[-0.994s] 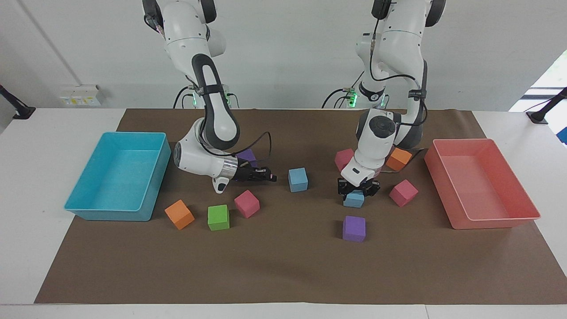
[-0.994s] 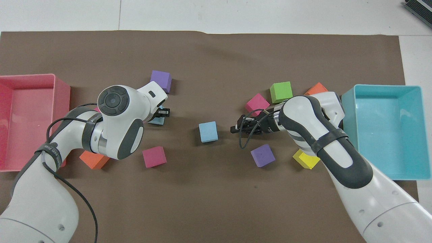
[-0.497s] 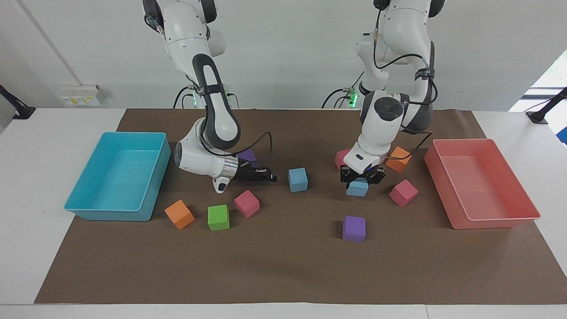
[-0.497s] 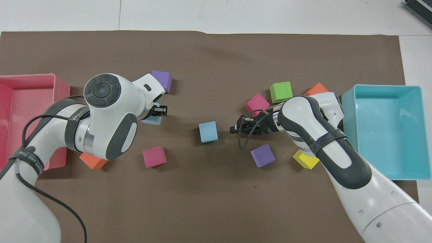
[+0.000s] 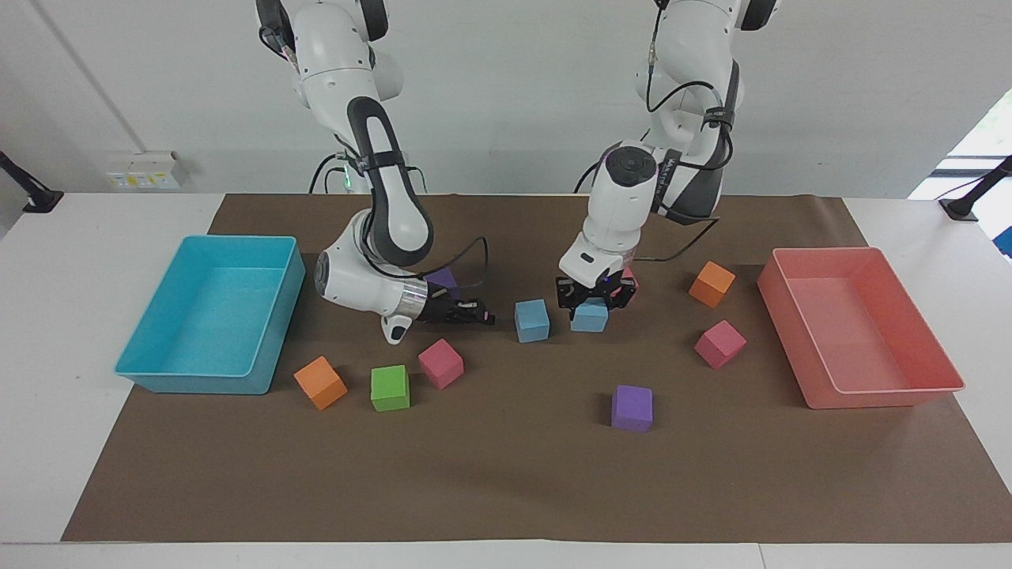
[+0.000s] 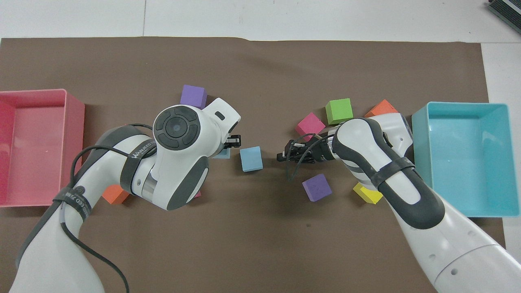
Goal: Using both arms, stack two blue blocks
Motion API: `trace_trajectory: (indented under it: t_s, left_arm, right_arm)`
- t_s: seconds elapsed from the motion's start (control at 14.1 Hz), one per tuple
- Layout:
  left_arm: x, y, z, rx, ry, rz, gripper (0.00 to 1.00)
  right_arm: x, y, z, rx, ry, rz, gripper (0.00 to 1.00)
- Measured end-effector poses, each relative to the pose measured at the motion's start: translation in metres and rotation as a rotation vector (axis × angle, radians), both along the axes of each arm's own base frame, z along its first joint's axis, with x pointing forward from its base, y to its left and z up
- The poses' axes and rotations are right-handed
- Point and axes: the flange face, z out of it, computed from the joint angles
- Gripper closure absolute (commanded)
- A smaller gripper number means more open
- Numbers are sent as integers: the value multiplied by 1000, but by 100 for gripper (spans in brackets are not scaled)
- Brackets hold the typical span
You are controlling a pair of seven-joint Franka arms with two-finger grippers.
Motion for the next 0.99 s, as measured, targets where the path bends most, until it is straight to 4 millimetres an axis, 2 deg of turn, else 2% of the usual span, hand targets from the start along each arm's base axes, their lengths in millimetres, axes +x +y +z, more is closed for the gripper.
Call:
trace_trajectory:
  t_s: [0.14,0.36,0.71,0.99]
  left_arm:
    - [-5,-19,6,-16,-7,37,79]
    - [-14,-44,1,-27,-3,65,79]
    - [-15,-53,-6,-32,-3,74,78]
    - [-24,-71,-21,-38,4,101,77]
  right_arm:
    - [0,0,0,0,0,0,100]
    - [0,0,0,0,0,0,100]
    - [0,0,0,0,0,0,100]
    - [0,0,0,0,0,0,100]
